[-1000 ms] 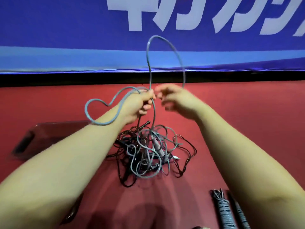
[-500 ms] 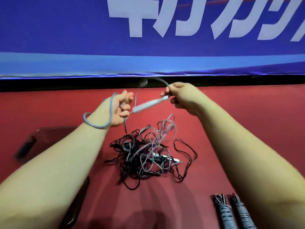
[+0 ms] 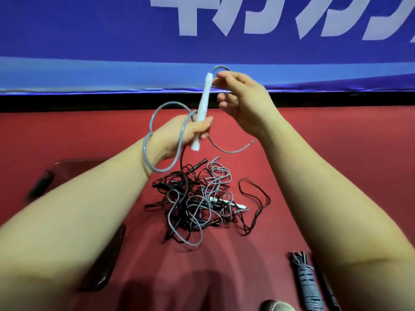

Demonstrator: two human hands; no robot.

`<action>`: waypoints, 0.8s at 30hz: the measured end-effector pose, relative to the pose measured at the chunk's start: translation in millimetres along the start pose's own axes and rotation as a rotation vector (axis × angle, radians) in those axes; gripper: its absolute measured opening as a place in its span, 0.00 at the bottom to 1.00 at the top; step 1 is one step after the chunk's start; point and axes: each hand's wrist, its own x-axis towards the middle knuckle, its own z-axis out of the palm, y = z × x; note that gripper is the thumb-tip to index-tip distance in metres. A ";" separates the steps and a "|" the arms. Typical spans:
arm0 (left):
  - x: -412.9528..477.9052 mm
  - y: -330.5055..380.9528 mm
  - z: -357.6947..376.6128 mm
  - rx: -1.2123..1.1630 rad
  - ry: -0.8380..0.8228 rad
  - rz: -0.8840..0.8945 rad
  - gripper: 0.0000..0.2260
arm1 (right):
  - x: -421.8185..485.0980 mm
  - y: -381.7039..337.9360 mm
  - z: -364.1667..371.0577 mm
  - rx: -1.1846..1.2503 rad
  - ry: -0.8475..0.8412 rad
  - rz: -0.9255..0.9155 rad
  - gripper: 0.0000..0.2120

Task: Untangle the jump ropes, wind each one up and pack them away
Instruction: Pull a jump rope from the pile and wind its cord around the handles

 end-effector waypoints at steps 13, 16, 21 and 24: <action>0.2 49.7 -42.5 -1.063 0.135 -0.071 0.17 | -31.4 162.8 40.6 -0.852 -0.500 0.497 0.13; -5.6 53.3 -68.1 -1.130 0.148 -0.005 0.18 | -12.4 140.5 53.2 -0.788 -0.349 0.363 0.14; -28.6 10.3 -135.5 -1.029 0.281 -0.135 0.17 | 31.0 55.8 33.9 -1.260 -0.178 -0.082 0.15; -41.1 -17.6 -138.5 -0.899 0.271 -0.274 0.07 | 31.9 46.9 27.0 -1.269 -0.316 -0.031 0.14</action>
